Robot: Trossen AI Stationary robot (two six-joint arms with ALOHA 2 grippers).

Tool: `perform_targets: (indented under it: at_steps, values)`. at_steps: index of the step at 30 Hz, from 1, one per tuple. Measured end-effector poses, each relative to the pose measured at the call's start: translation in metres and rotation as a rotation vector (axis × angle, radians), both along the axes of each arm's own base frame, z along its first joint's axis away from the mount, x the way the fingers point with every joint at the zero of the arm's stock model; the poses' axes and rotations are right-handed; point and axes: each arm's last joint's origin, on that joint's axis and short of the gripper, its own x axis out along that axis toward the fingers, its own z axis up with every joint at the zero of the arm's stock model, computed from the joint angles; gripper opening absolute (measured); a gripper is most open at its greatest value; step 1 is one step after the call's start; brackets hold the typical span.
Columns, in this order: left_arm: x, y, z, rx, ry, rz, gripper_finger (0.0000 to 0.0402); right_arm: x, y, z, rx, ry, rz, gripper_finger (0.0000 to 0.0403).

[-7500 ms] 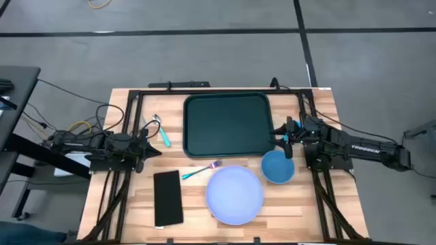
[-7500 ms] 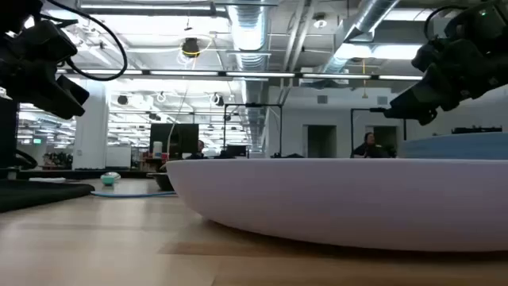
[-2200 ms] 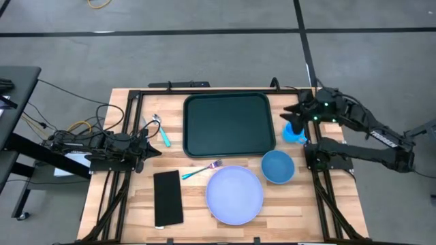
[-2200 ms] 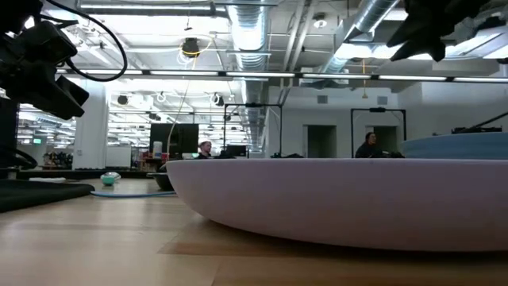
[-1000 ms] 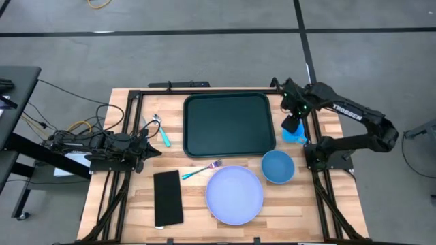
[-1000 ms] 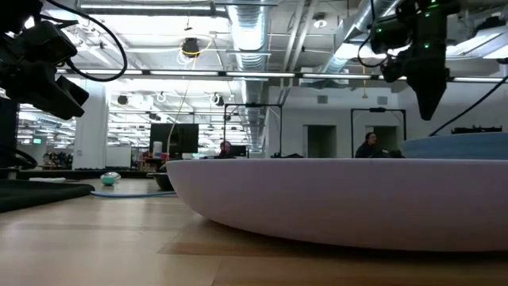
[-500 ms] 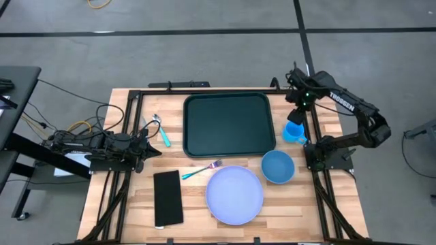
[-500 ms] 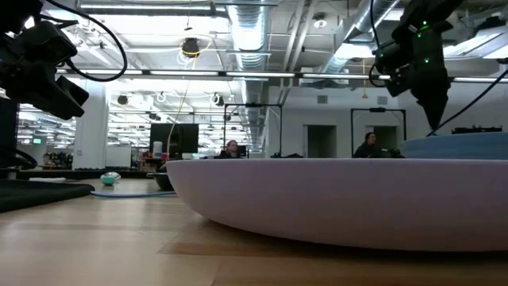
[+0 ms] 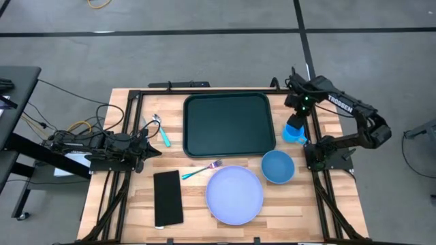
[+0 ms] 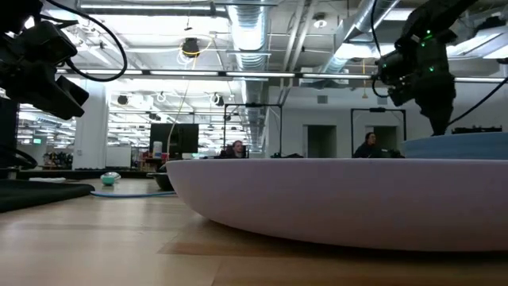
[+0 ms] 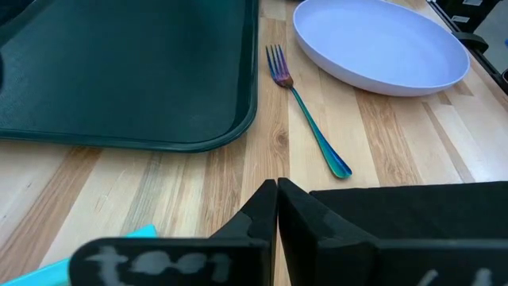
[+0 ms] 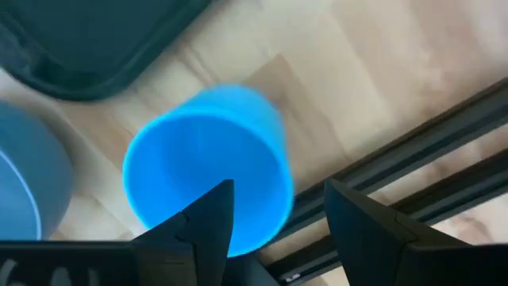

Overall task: Set up tray
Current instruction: Put the blue cup on the black serving tray

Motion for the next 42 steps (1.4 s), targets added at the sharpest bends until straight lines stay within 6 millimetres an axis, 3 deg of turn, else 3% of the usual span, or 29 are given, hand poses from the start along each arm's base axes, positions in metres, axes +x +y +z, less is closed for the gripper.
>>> perform_targets:
  at_steps: [7,19,26,35,42]
  values:
    - [0.0,0.0,0.0,0.0,0.0,0.0,0.0,-0.003,0.012,0.003,-0.052,-0.006,0.032,0.0189]
    - [0.0,0.0,0.0,0.0,0.0,0.0,0.0,-0.006,0.009,0.005,-0.082,-0.037,0.014,0.0189]
    - [0.0,0.0,0.0,0.0,0.001,0.0,0.0,-0.008,0.015,-0.017,-0.063,-0.018,0.03,0.0189]
    - [0.0,0.0,0.0,0.0,0.0,0.0,0.0,-0.013,0.022,-0.013,-0.129,0.0,0.047,0.0189]
    - [0.0,0.0,0.0,0.0,0.0,0.0,0.0,-0.017,0.025,-0.027,-0.099,0.022,0.038,0.0189]
